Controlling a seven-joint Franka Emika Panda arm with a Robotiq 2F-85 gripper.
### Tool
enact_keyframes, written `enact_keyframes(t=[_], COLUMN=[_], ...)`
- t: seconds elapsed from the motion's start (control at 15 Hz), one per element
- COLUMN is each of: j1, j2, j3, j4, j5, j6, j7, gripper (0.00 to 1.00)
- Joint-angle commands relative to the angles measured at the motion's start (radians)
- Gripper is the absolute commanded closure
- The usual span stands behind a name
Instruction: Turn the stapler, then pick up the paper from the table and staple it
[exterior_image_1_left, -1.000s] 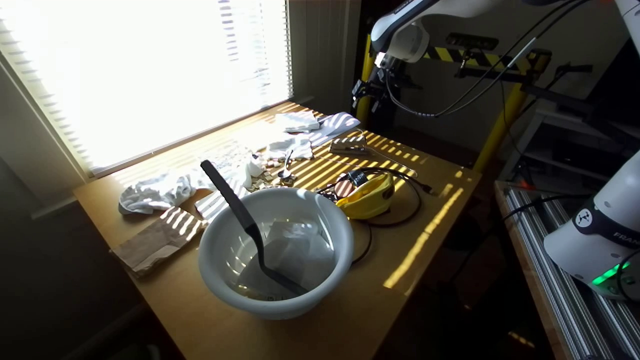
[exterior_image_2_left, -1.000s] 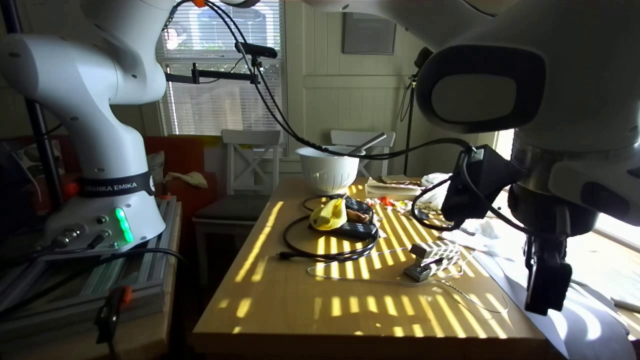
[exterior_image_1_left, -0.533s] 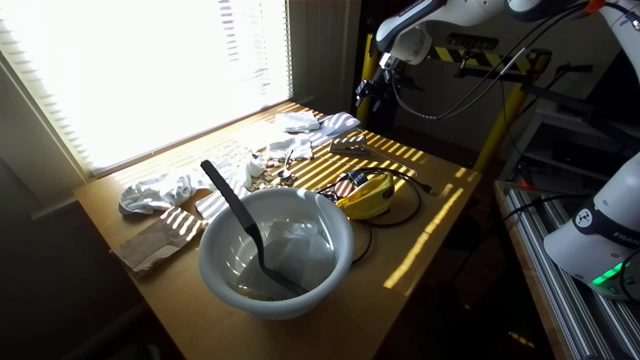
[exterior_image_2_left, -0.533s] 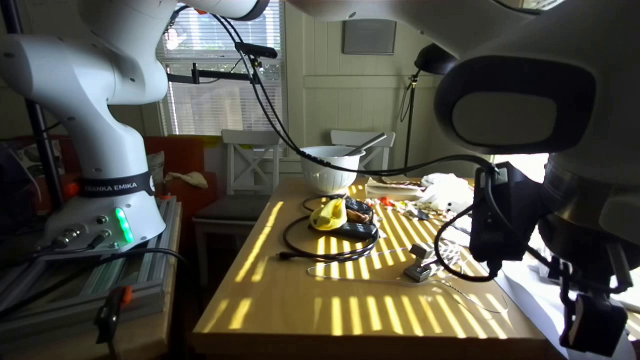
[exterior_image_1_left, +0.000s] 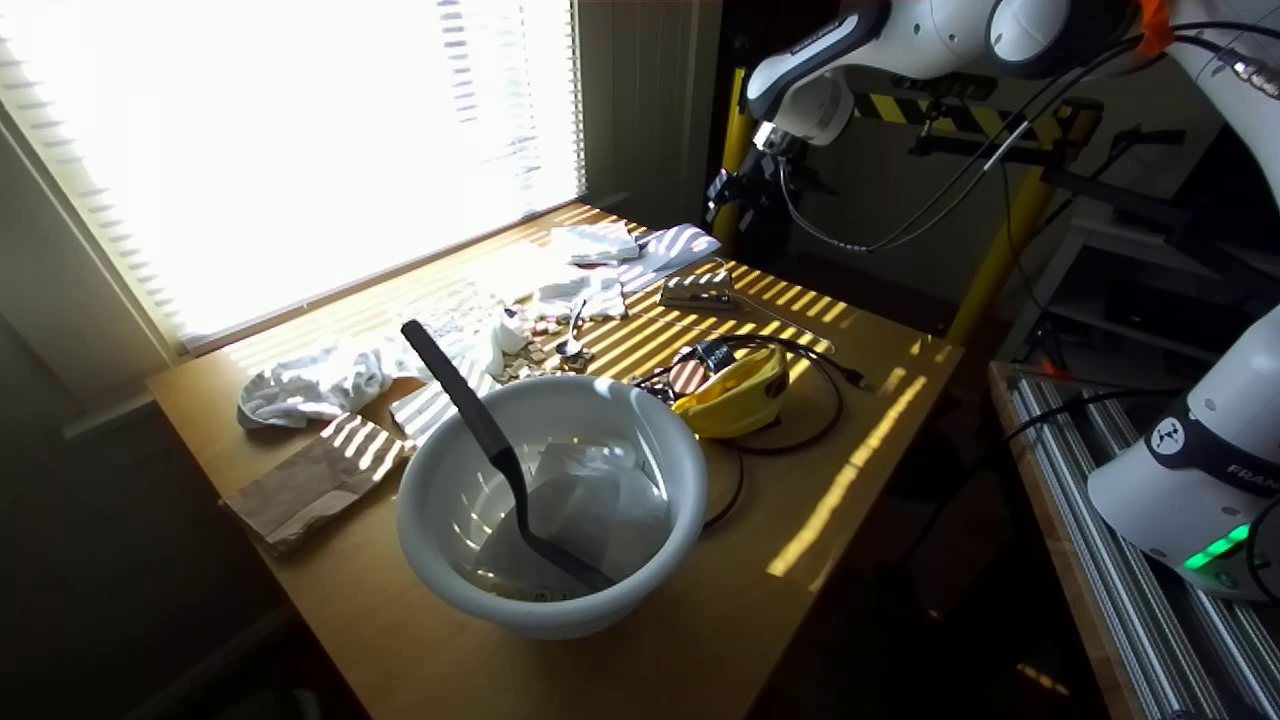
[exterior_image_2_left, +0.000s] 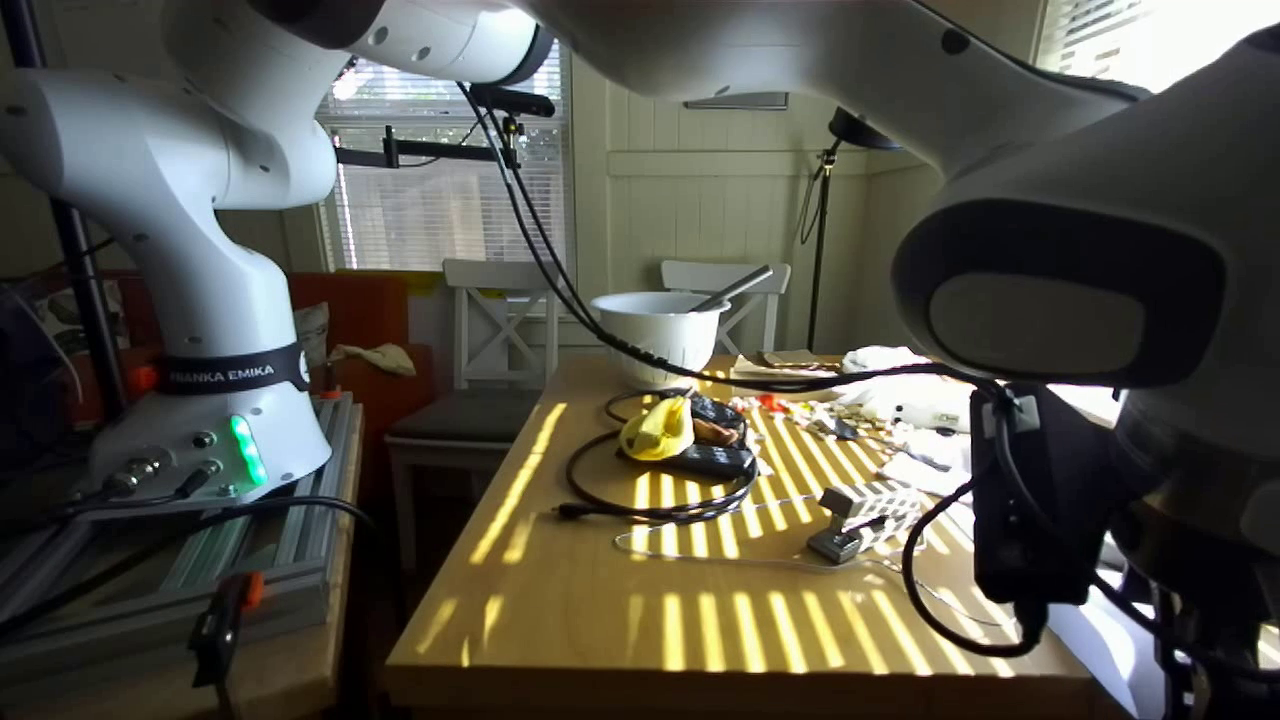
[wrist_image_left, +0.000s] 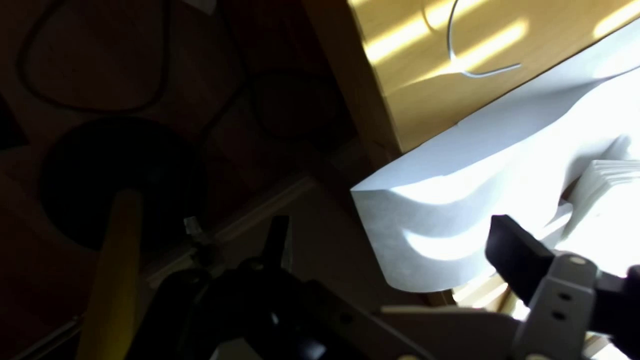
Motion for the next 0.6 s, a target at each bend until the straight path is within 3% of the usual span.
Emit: enact_keyframes(t=[0.0,0.53], j1=[-0.026,-0.038], j2=[0.027,0.09], j3=[0.03,0.085], j4=[0.026,0.062], j5=[0.026,0.02], j6=[-0.022,0.007], j7=[-0.021,-0.046], gripper=[0.0,0.0])
